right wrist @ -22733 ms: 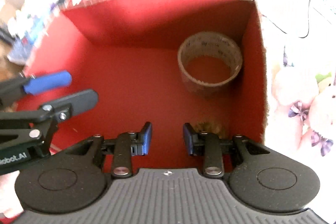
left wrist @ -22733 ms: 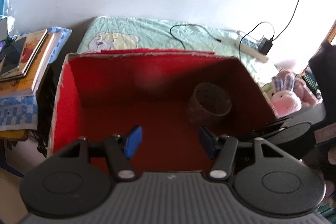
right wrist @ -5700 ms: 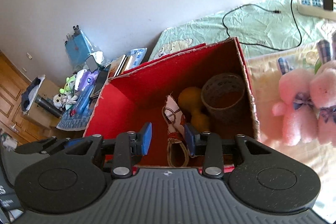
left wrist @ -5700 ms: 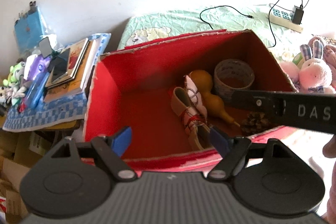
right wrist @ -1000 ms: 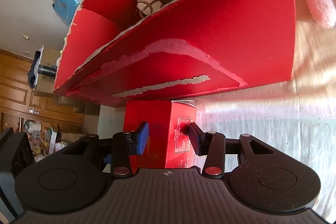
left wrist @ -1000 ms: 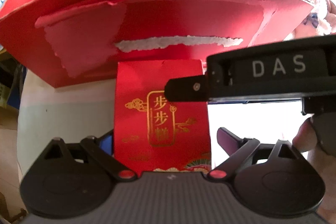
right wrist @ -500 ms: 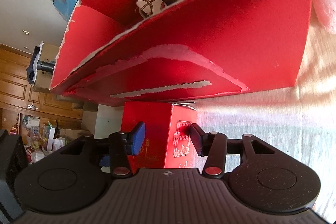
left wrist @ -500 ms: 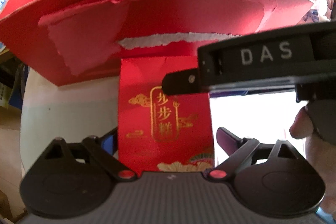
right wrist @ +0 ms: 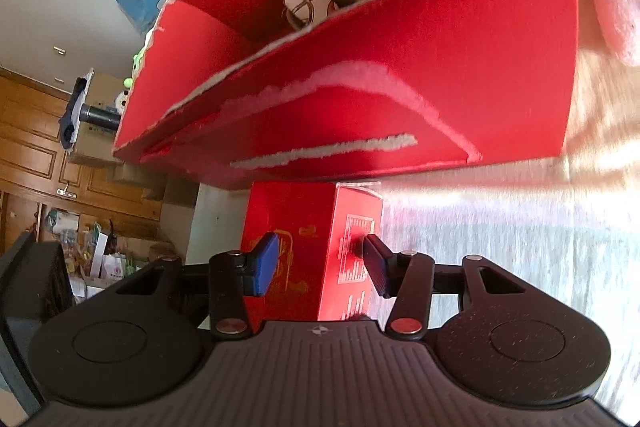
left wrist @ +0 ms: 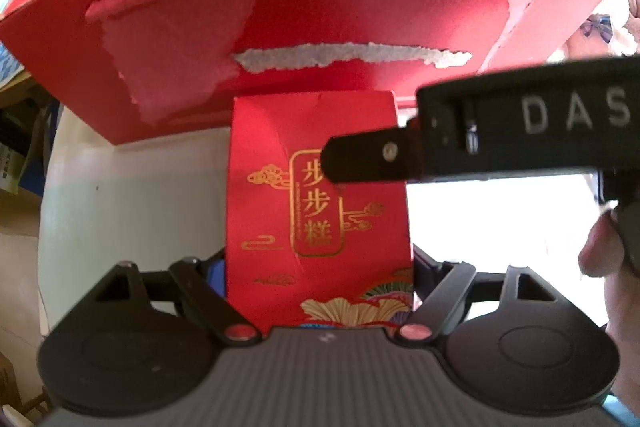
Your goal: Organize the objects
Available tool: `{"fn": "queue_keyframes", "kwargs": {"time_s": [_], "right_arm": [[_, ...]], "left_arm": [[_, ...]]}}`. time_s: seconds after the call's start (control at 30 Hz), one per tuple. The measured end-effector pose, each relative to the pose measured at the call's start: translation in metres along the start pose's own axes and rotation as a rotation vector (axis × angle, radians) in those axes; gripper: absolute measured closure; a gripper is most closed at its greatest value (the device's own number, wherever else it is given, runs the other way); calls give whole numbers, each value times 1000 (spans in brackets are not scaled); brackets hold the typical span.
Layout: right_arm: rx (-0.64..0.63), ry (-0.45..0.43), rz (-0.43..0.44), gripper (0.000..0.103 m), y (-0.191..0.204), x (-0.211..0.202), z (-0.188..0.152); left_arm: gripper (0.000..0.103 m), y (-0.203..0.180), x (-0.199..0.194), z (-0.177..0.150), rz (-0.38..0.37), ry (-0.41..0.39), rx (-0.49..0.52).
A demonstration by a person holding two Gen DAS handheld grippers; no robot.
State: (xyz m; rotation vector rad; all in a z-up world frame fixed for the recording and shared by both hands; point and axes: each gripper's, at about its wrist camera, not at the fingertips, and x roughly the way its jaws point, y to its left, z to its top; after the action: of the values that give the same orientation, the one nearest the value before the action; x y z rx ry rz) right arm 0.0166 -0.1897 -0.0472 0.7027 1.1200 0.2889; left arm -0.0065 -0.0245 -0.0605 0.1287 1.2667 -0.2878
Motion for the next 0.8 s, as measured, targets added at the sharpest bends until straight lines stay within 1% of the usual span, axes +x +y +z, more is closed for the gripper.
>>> {"fn": "queue_keyframes", "kwargs": {"time_s": [0.13, 0.33, 0.57, 0.8], "right_arm": [[2, -4, -6, 52, 2, 1, -3], [-13, 15, -38, 51, 4, 8, -7], [12, 22, -37, 48, 3, 11, -9], [-1, 26, -33, 49, 6, 9, -12]], "left_arm": [[23, -4, -2, -4, 7, -4, 6], [23, -9, -5, -9, 23, -7, 6], [23, -14, -9, -13, 35, -9, 1], [23, -25, -14, -16, 65, -6, 22]]}}
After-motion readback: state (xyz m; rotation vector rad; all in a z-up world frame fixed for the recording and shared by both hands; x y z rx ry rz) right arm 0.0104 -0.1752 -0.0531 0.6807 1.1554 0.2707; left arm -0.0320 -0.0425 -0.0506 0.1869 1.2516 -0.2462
